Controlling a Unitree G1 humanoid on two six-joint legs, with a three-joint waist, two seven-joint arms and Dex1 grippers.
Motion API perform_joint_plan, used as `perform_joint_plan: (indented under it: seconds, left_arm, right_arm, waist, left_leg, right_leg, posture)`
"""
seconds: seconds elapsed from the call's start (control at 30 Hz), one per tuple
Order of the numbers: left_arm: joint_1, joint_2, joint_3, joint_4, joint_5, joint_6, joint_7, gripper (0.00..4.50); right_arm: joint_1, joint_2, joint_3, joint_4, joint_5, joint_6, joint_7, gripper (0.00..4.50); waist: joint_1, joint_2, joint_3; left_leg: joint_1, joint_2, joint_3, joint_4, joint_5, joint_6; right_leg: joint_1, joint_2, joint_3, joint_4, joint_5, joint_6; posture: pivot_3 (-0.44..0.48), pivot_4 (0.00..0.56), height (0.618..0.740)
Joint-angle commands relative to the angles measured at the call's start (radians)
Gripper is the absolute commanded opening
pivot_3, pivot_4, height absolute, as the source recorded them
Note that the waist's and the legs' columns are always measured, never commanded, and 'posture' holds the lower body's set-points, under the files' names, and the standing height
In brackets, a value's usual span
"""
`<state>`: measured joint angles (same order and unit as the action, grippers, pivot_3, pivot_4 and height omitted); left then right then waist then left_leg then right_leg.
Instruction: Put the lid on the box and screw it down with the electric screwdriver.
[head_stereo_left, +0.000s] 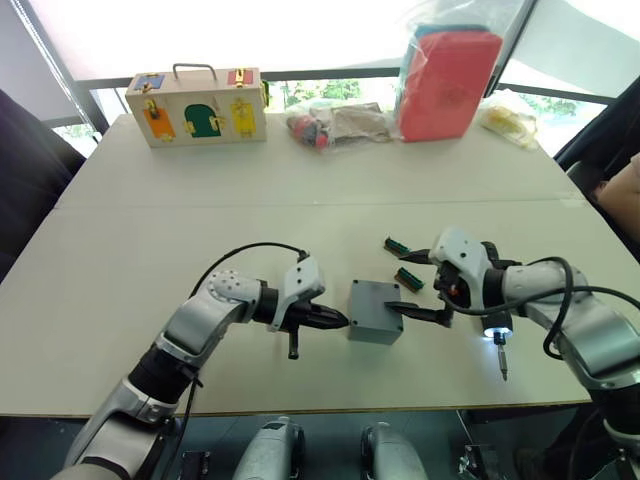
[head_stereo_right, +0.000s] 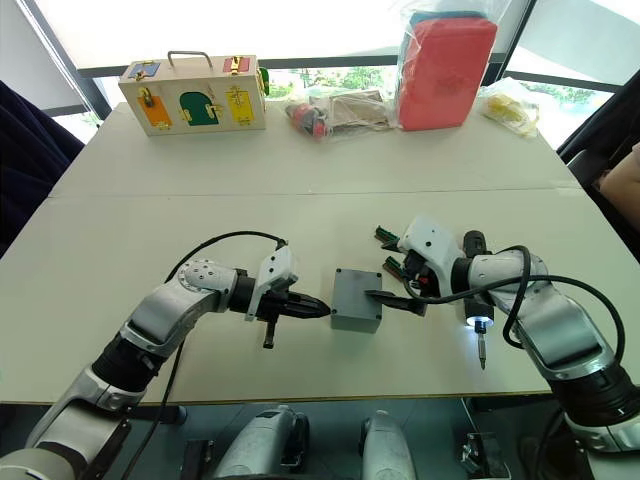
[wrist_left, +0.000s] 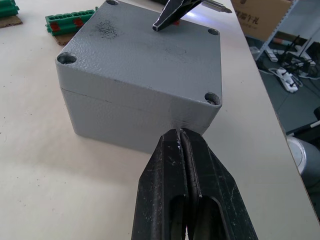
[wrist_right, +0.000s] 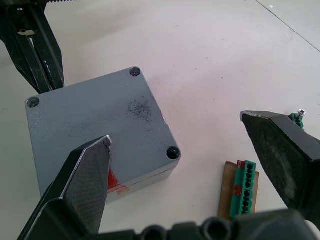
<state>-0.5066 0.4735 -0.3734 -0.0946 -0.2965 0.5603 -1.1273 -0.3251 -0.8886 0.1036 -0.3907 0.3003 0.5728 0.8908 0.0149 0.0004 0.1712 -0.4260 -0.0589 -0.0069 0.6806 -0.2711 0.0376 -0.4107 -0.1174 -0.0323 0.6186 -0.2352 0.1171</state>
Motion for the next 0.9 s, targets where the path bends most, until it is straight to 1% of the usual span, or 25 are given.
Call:
perform_joint_plan:
  seconds: [0.03, 0.3, 0.43, 0.53, 0.67, 0.73, 0.83, 0.9]
  left_arm:
    - [-0.008, 0.012, 0.031, -0.009, -0.012, -0.014, -0.004, 0.0]
    - [-0.035, 0.027, 0.079, 0.036, -0.024, -0.019, -0.011, 0.0]
    - [-0.065, 0.028, 0.117, 0.061, -0.046, -0.006, -0.009, 0.0]
    - [-0.07, 0.036, 0.146, 0.043, -0.079, 0.034, -0.008, 0.0]
    - [-0.062, 0.061, 0.203, -0.013, -0.127, 0.105, 0.019, 0.0]
    - [-0.054, 0.066, 0.231, -0.041, -0.155, 0.14, 0.039, 0.0]
    - [-0.05, 0.074, 0.255, -0.067, -0.181, 0.177, 0.06, 0.0]
    - [-0.043, 0.08, 0.259, -0.081, -0.188, 0.19, 0.072, 0.0]
  right_arm:
    - [-0.011, -0.006, -0.025, -0.008, -0.014, -0.018, 0.002, 4.46]
    - [-0.017, -0.022, -0.045, 0.041, -0.048, -0.064, 0.007, 4.46]
    - [-0.062, -0.021, -0.061, 0.105, -0.057, -0.076, 0.01, 4.46]
    - [-0.092, -0.003, -0.121, 0.132, -0.014, -0.02, -0.01, 4.46]
    - [-0.121, 0.063, -0.227, 0.184, 0.071, 0.093, -0.078, 4.46]
    - [-0.145, 0.109, -0.25, 0.207, 0.099, 0.139, -0.115, 4.46]
    - [-0.185, 0.159, -0.241, 0.248, 0.102, 0.166, -0.149, 4.46]
    - [-0.213, 0.198, -0.209, 0.301, 0.074, 0.143, -0.17, 4.46]
  waist:
    - [0.0, 0.0, 0.0]
    - [0.0, 0.0, 0.0]
    - [-0.001, 0.0, 0.0]
    - [-0.002, 0.0, 0.0]
    - [-0.002, 0.0, 0.0]
    - [-0.003, 0.0, 0.0]
    - [-0.002, 0.0, 0.0]
    - [-0.003, 0.0, 0.0]
  left_leg:
    - [0.0, 0.0, 0.0, 0.0, 0.0, 0.0]
    - [0.0, 0.0, 0.0, 0.0, 0.0, 0.0]
    - [0.0, 0.0, 0.0, 0.0, 0.0, 0.0]
    - [0.0, 0.0, 0.0, 0.0, 0.0, -0.001]
    - [0.0, 0.0, 0.0, 0.0, 0.001, -0.002]
    - [0.0, 0.0, 0.0, 0.0, 0.001, -0.002]
    - [0.0, 0.0, 0.0, 0.0, 0.001, -0.002]
    - [0.0, 0.0, 0.0, 0.0, 0.001, -0.002]
  right_leg:
    - [0.0, 0.0, 0.0, 0.0, 0.0, 0.0]
    - [0.0, 0.0, 0.0, 0.0, 0.0, 0.0]
    - [0.0, 0.001, 0.0, 0.0, 0.0, 0.0]
    - [0.0, 0.001, 0.0, 0.001, 0.0, 0.0]
    - [0.0, 0.001, 0.0, 0.0, 0.0, 0.0]
    - [0.0, 0.001, 0.0, 0.001, 0.0, 0.0]
    - [0.0, 0.0, 0.0, 0.001, 0.0, 0.0]
    - [-0.001, 0.0, 0.0, 0.001, 0.0, 0.0]
  posture:
    - [0.0, 0.15, 0.74]
    - [0.0, 0.15, 0.74]
    - [0.0, 0.15, 0.74]
    - [0.0, 0.15, 0.74]
    - [0.0, 0.15, 0.74]
    - [0.0, 0.15, 0.74]
    - [0.0, 0.15, 0.74]
    - [0.0, 0.15, 0.74]
